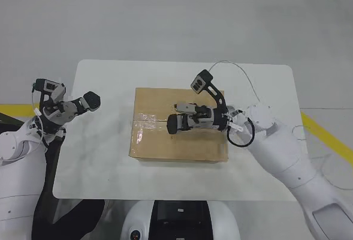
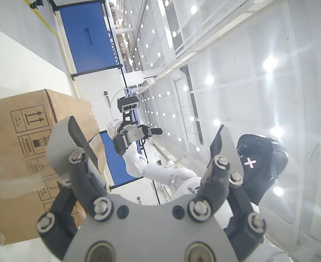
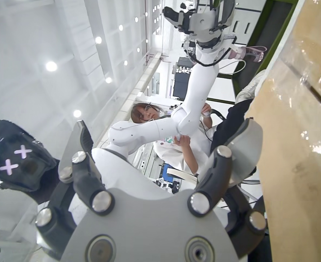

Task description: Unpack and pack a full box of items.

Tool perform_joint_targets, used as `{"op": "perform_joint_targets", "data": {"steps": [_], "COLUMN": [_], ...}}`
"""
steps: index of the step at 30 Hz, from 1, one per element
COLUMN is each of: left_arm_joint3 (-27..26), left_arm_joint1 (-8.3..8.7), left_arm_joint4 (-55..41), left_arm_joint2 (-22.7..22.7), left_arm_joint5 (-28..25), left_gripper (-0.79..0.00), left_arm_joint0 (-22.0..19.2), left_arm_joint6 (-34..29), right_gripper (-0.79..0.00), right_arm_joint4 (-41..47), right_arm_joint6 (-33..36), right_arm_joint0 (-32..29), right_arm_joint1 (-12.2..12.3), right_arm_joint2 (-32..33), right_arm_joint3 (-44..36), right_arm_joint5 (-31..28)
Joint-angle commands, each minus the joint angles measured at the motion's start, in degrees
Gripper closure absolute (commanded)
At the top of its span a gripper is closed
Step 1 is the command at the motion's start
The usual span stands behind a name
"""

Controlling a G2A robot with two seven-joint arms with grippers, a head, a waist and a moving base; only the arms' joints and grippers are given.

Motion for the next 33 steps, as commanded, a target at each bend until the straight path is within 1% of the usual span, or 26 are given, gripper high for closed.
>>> {"op": "perform_joint_targets", "data": {"steps": [1,4,8,22,28,33], "left_arm_joint3": [0.2,0.5,0.6,0.6,0.6,0.6], "left_arm_joint1": [0.11,0.19,0.22,0.22,0.22,0.22], "left_arm_joint4": [-0.1,-0.3,-0.5,-0.5,-0.5,-0.5], "left_arm_joint2": [-0.7,-1.4,-1.7,-1.7,-1.7,-1.7], "left_arm_joint5": [0.2,0.2,0.2,0.2,0.2,0.2], "left_gripper": [-0.785,-0.785,-0.785,-0.785,-0.785,-0.785], "left_arm_joint0": [0.2,0.3,0.4,0.4,0.4,0.4], "left_arm_joint6": [-0.2,0.0,0.2,0.2,0.2,0.2], "right_gripper": [-0.785,-0.785,-0.785,-0.785,-0.785,-0.785], "right_arm_joint4": [-0.9,-2.8,-4.1,-4.8,-5.2,-6.0], "right_arm_joint6": [-1.6,-4.4,-6.2,-12.4,-13.8,-13.9], "right_arm_joint0": [1.5,3.2,4.9,10.7,12.0,11.8], "right_arm_joint1": [-1.0,-2.4,-4.1,-10.1,-12.1,-12.9], "right_arm_joint2": [-1.9,-4.2,-6.6,-11.8,-13.0,-12.7], "right_arm_joint3": [0.6,1.2,1.9,8.2,11.1,12.3], "right_arm_joint5": [0.4,0.7,1.3,5.4,8.3,10.4]}}
